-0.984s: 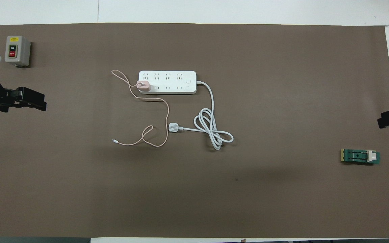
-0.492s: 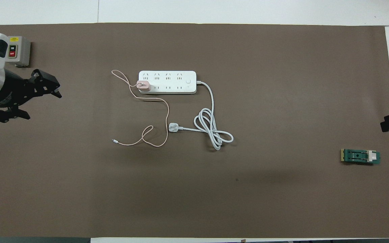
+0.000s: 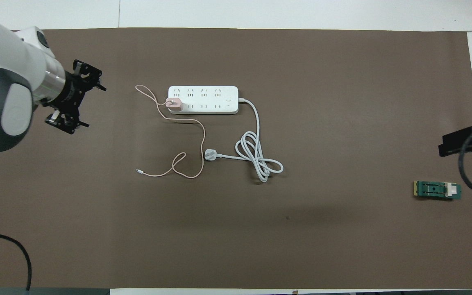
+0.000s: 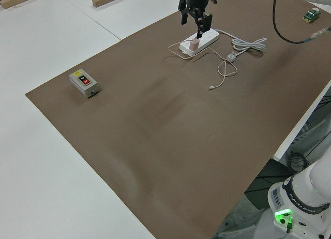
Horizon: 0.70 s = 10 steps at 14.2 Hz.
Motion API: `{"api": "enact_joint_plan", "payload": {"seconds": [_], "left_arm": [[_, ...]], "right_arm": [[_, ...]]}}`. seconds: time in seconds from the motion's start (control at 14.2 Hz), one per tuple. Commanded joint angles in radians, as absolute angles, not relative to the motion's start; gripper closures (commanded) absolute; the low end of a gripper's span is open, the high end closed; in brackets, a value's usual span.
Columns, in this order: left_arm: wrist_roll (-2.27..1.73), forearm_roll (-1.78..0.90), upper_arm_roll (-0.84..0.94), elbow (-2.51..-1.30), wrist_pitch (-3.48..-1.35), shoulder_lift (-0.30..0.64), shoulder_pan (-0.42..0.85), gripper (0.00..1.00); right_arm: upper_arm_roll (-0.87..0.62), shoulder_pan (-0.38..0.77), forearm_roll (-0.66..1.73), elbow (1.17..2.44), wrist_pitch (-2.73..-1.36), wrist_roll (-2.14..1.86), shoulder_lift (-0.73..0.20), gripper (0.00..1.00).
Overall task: Unplug charger and place it aside
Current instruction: 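Reach the left gripper to the pink charger while the right gripper approaches the strip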
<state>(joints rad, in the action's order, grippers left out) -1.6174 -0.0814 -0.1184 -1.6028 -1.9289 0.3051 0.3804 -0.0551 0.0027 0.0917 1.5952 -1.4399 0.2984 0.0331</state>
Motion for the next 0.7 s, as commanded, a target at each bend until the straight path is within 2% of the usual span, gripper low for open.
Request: {"api": "enact_joint_plan", "payload": {"seconds": [0.0,0.14,0.35,0.63], "left_arm": [[-1.790,-0.095,-0.135,-1.529,-1.974,0.412,0.431,0.00],[-1.839,-0.087,-0.140,-1.537,-2.052,0.454,0.488,0.00],[-1.858,-0.086,-0.140,-1.539,-2.074,0.477,0.500,0.00],[-1.940,-0.029,-0.141,-1.594,-2.178,0.497,0.537,0.00]], "right_arm": [[-0.055,0.046,0.179,1.618,-1.496,0.492,-0.004,0.00],[-0.055,0.084,0.245,1.612,-1.552,0.628,-0.055,0.00],[-0.055,0.141,0.337,1.611,-1.661,0.822,-0.132,0.00],[-0.055,0.225,0.490,1.605,-1.879,1.073,-0.254,0.00]]}}
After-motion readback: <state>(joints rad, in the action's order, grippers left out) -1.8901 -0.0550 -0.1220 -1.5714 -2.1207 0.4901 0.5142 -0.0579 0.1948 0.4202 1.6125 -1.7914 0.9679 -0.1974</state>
